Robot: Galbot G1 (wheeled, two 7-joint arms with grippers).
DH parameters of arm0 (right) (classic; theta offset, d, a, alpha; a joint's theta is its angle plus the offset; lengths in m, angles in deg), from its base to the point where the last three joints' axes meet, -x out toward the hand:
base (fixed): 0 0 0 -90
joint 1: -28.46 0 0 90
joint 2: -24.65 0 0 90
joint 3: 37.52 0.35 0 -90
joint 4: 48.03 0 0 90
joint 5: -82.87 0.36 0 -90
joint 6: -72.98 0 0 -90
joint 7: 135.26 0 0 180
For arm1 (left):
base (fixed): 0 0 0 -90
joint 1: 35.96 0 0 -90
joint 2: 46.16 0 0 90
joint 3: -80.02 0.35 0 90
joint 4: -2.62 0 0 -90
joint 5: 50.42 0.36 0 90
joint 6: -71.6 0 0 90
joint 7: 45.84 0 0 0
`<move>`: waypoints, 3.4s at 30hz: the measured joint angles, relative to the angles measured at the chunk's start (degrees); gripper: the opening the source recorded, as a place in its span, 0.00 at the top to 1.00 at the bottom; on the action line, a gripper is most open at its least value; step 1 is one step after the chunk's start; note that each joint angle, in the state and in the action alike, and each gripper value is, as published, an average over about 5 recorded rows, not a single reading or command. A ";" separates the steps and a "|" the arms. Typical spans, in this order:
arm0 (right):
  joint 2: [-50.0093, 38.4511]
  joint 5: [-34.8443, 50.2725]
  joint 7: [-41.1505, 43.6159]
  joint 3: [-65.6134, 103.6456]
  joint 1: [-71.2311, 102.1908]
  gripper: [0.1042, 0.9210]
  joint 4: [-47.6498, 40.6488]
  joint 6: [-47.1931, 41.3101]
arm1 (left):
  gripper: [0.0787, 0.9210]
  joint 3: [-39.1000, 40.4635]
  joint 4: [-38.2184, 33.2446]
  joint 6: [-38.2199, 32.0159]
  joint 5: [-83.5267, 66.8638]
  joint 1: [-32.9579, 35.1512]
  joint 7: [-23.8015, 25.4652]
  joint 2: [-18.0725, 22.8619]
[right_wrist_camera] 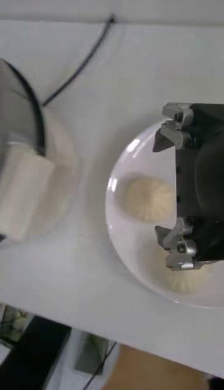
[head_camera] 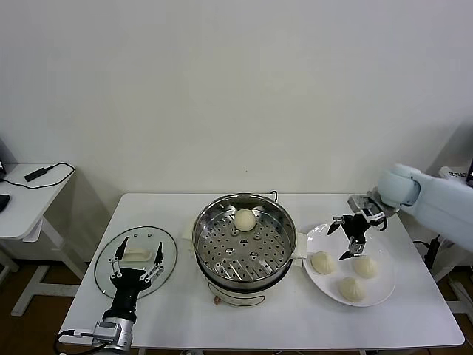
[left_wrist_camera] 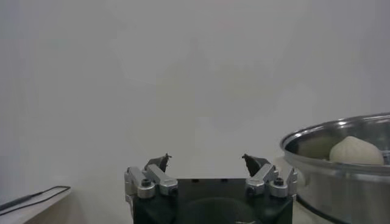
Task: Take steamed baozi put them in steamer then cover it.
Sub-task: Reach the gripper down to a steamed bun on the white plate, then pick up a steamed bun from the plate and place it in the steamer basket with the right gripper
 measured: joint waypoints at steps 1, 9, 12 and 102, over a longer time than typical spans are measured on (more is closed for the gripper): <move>0.29 -0.19 -0.15 0.40 0.75 0.12 -0.52 -0.10 | 0.12 -0.09 0.01 0.00 -0.04 0.04 0.00 0.00; 2.68 -1.23 -1.14 2.52 5.13 0.12 -3.53 -0.48 | 0.12 -0.35 0.40 -0.06 -0.11 0.24 -0.02 0.06; 3.50 -1.51 -1.24 2.85 6.11 0.12 -4.09 -0.62 | 0.12 -0.35 0.46 -0.07 -0.11 0.26 -0.03 0.09; 40.36 21.62 -10.05 -19.14 -21.61 0.35 6.14 -19.29 | 0.12 -0.02 0.91 -1.19 -1.34 -0.43 -0.11 -1.69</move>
